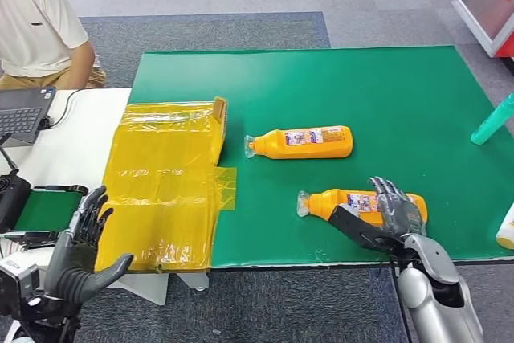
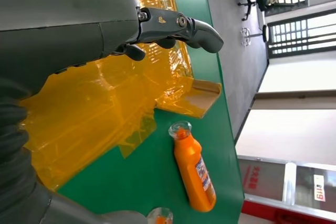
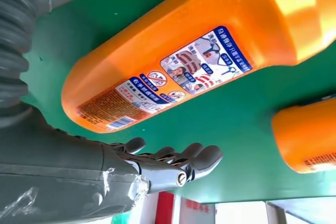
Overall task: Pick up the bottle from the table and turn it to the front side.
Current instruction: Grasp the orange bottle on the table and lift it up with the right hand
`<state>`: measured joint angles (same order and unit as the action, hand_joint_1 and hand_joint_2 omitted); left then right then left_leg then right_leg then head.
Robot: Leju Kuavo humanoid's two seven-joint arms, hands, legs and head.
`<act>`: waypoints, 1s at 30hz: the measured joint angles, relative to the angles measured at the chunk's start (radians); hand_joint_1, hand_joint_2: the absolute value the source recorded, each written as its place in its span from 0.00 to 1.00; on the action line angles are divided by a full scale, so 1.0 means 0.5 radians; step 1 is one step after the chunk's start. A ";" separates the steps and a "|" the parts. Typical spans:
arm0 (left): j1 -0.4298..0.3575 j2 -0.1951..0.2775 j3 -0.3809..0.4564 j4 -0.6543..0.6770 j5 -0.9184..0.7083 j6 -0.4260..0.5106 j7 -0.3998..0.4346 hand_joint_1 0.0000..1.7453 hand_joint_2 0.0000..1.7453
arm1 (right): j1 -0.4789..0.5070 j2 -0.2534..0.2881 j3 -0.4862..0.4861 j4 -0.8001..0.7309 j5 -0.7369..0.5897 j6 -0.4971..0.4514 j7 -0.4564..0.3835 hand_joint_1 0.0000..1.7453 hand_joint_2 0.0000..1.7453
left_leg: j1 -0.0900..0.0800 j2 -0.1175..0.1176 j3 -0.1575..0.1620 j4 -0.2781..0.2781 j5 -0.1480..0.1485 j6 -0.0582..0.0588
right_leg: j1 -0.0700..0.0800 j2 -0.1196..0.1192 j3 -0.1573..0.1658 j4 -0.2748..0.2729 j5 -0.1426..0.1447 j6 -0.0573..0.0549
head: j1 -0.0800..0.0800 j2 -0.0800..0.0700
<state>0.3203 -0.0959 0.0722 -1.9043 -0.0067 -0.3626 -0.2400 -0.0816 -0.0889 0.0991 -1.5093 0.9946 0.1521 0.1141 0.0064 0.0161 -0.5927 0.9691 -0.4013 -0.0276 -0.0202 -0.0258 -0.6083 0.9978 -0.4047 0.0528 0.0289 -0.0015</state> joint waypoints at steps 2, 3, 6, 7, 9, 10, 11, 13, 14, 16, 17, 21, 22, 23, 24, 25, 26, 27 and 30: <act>0.000 0.001 -0.014 0.000 0.000 0.002 0.000 0.00 1.00 | -0.015 0.000 0.005 0.006 0.036 -0.009 -0.006 0.00 1.00 | 0.000 0.000 0.000 0.000 0.000 0.000 | 0.000 0.000 0.000 0.000 0.000 0.000 | 0.000 0.000; -0.001 0.001 -0.018 0.000 -0.001 0.001 0.000 0.00 1.00 | -0.016 0.000 0.006 0.007 0.041 -0.013 -0.014 0.00 1.00 | 0.000 0.000 0.000 0.000 0.000 0.000 | 0.000 0.000 0.000 0.000 0.000 0.000 | 0.000 0.000; -0.001 0.001 -0.023 0.000 -0.005 -0.003 0.000 0.00 1.00 | -0.020 0.002 0.006 0.006 0.080 -0.025 -0.041 0.00 1.00 | 0.000 0.000 0.000 0.000 0.000 0.000 | 0.000 0.000 0.000 0.000 0.000 0.000 | 0.000 0.000; -0.001 0.001 -0.023 0.000 -0.006 -0.004 0.000 0.00 1.00 | -0.024 0.002 0.008 0.005 0.109 -0.025 -0.040 0.00 1.00 | 0.000 0.000 0.000 0.000 0.000 0.000 | 0.000 0.000 0.000 0.000 0.000 0.000 | 0.000 0.000; -0.002 0.002 -0.024 0.000 -0.008 -0.008 -0.002 0.00 1.00 | -0.038 0.002 0.016 0.005 0.193 -0.007 -0.016 0.00 1.00 | 0.000 0.000 0.000 0.000 0.000 0.000 | 0.000 0.000 0.000 0.000 0.000 0.000 | 0.000 0.000; -0.004 0.002 -0.024 0.000 -0.008 -0.011 -0.003 0.00 1.00 | -0.046 0.002 0.022 0.007 0.239 0.005 0.000 0.00 1.00 | 0.000 0.000 0.000 0.000 0.000 0.000 | 0.000 0.000 0.000 0.000 0.000 0.000 | 0.000 0.000; -0.006 0.002 -0.025 0.000 -0.008 -0.015 -0.005 0.00 1.00 | -0.055 0.002 0.029 0.010 0.278 0.017 0.013 0.00 1.00 | 0.000 0.000 0.000 0.000 0.000 0.000 | 0.000 0.000 0.000 0.000 0.000 0.000 | 0.000 0.000; -0.011 0.003 -0.025 0.001 -0.008 -0.023 -0.010 0.00 1.00 | -0.070 0.002 0.037 0.020 0.328 0.028 0.024 0.00 1.00 | 0.000 0.000 0.000 0.000 0.000 0.000 | 0.000 0.000 0.000 0.000 0.000 0.000 | 0.000 0.000; -0.012 0.003 -0.025 0.001 -0.007 -0.026 -0.012 0.00 1.00 | -0.076 0.001 0.039 0.026 0.347 0.029 0.026 0.00 1.00 | 0.000 0.000 0.000 0.000 0.000 0.000 | 0.000 0.000 0.000 0.000 0.000 0.000 | 0.000 0.000; -0.014 0.003 -0.025 0.001 -0.008 -0.029 -0.017 0.00 1.00 | -0.085 0.000 0.041 0.042 0.395 0.029 0.030 0.00 1.00 | 0.000 0.000 0.000 0.000 0.000 0.000 | 0.000 0.000 0.000 0.000 0.000 0.000 | 0.000 0.000; -0.014 0.003 -0.025 0.001 -0.008 -0.029 -0.020 0.00 1.00 | -0.089 -0.001 0.041 0.053 0.423 0.030 0.032 0.00 1.00 | 0.000 0.000 0.000 0.000 0.000 0.000 | 0.000 0.000 0.000 0.000 0.000 0.000 | 0.000 0.000; -0.016 0.004 -0.030 0.001 -0.010 -0.029 -0.028 0.00 1.00 | -0.113 -0.011 0.041 0.110 0.557 0.049 0.052 0.00 1.00 | 0.000 0.000 0.000 0.000 0.000 0.000 | 0.000 0.000 0.000 0.000 0.000 0.000 | 0.000 0.000; -0.017 0.004 -0.032 0.001 -0.011 -0.029 -0.031 0.00 1.00 | -0.122 -0.015 0.041 0.127 0.595 0.059 0.060 0.00 1.00 | 0.000 0.000 0.000 0.000 0.000 0.000 | 0.000 0.000 0.000 0.000 0.000 0.000 | 0.000 0.000; -0.018 0.005 -0.035 0.001 -0.013 -0.029 -0.033 0.00 1.00 | -0.130 -0.020 0.040 0.144 0.631 0.070 0.067 0.00 1.00 | 0.000 0.000 0.000 0.000 0.000 0.000 | 0.000 0.000 0.000 0.000 0.000 0.000 | 0.000 0.000; -0.019 0.005 -0.037 0.001 -0.014 -0.029 -0.035 0.00 1.00 | -0.138 -0.023 0.039 0.161 0.661 0.079 0.073 0.00 1.00 | 0.000 0.000 0.000 0.000 0.000 0.000 | 0.000 0.000 0.000 0.000 0.000 0.000 | 0.000 0.000; -0.020 0.006 -0.038 0.001 -0.016 -0.029 -0.037 0.00 1.00 | -0.146 -0.027 0.037 0.177 0.684 0.085 0.076 0.00 1.00 | 0.000 0.000 0.000 0.000 0.000 0.000 | 0.000 0.000 0.000 0.000 0.000 0.000 | 0.000 0.000; -0.021 0.006 -0.039 0.001 -0.019 -0.030 -0.039 0.00 1.00 | -0.152 -0.030 0.035 0.193 0.707 0.089 0.080 0.00 1.00 | 0.000 0.000 0.000 0.000 0.000 0.000 | 0.000 0.000 0.000 0.000 0.000 0.000 | 0.000 0.000; -0.023 0.006 -0.039 0.001 -0.022 -0.030 -0.040 0.00 1.00 | -0.159 -0.032 0.034 0.207 0.732 0.091 0.083 0.00 1.00 | 0.000 0.000 0.000 0.000 0.000 0.000 | 0.000 0.000 0.000 0.000 0.000 0.000 | 0.000 0.000; -0.028 0.006 -0.043 0.001 -0.029 -0.032 -0.042 0.00 1.00 | -0.187 -0.044 0.032 0.268 0.849 0.100 0.090 0.00 1.00 | 0.000 0.000 0.000 0.000 0.000 0.000 | 0.000 0.000 -0.001 0.000 0.000 0.000 | 0.000 0.000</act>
<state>0.3063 -0.0930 0.0509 -1.9039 -0.0214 -0.3785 -0.2609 -0.1753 -0.1108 0.1151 -1.3755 1.4193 0.2019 0.1593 0.0064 0.0161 -0.5927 0.9692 -0.4013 -0.0275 -0.0203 -0.0257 -0.6087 0.9977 -0.4047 0.0529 0.0288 -0.0015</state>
